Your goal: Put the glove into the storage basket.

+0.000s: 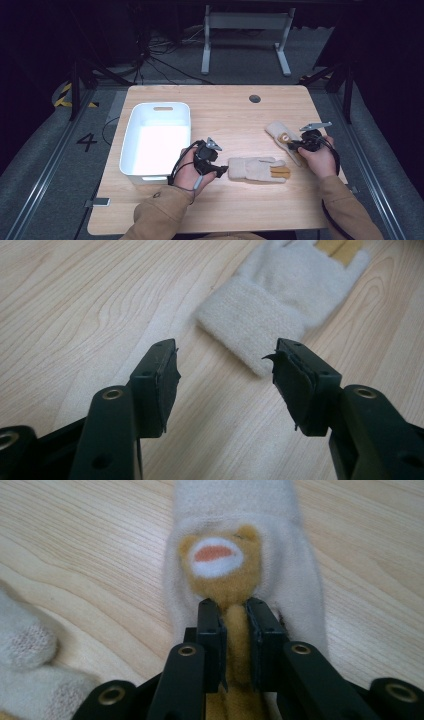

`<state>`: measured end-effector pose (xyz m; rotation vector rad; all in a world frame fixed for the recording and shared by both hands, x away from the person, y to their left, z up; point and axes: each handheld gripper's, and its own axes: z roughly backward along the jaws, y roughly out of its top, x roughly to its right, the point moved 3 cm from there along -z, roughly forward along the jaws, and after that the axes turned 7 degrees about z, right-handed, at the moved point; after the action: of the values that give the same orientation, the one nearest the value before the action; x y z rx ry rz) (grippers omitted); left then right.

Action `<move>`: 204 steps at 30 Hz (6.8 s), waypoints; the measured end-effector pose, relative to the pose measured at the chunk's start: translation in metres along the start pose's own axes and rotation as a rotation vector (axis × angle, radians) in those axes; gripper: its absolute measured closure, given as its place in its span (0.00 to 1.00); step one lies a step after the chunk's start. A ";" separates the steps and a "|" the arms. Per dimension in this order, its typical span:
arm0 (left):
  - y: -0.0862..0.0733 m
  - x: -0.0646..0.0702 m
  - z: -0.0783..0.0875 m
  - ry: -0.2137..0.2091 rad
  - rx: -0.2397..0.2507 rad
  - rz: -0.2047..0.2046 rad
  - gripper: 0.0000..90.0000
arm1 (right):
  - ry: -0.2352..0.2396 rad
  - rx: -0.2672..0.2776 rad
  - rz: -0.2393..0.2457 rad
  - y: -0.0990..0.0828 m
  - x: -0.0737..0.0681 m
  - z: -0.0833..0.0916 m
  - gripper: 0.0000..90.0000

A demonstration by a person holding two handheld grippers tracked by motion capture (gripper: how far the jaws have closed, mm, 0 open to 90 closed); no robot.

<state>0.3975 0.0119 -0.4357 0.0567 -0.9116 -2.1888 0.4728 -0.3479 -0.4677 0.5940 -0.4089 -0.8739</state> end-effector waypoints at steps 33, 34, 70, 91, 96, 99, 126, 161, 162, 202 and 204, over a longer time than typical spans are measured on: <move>0.012 0.004 -0.002 -0.031 0.016 -0.028 0.49 | -0.040 0.221 0.117 0.027 -0.026 0.086 0.89; 0.012 0.004 -0.001 -0.031 0.014 -0.028 0.49 | -0.035 0.224 0.125 0.028 -0.028 0.088 0.89; 0.018 0.003 0.003 -0.044 0.015 -0.024 0.50 | 0.220 0.297 0.354 0.049 -0.098 0.103 0.88; 0.016 0.005 -0.002 -0.040 -0.025 -0.029 0.49 | 0.390 0.221 0.423 0.035 -0.111 0.059 0.87; 0.016 0.006 -0.004 -0.042 -0.034 -0.032 0.49 | 0.390 0.174 0.450 0.029 -0.110 0.049 0.85; 0.016 0.007 -0.005 -0.045 -0.040 -0.034 0.49 | 0.403 0.159 0.470 0.027 -0.110 0.046 0.84; 0.024 0.022 -0.022 -0.074 -0.100 -0.093 0.48 | 0.318 0.076 0.320 -0.001 -0.081 0.063 0.58; 0.018 0.020 -0.041 -0.106 -0.174 -0.107 0.45 | 0.335 -0.147 0.335 -0.032 -0.066 0.052 0.74; 0.018 0.020 -0.041 -0.106 -0.174 -0.107 0.46 | 0.334 -0.150 0.344 -0.033 -0.067 0.051 0.75; 0.029 0.038 -0.018 -0.056 -0.067 -0.261 0.96 | 0.239 -0.086 0.331 -0.017 -0.059 0.080 0.95; 0.029 0.039 -0.015 -0.057 -0.058 -0.262 0.96 | 0.227 -0.072 0.331 -0.015 -0.059 0.084 0.95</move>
<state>0.3923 -0.0364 -0.4197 0.0908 -0.9140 -2.4696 0.3828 -0.3341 -0.4183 0.5337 -0.2587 -0.4958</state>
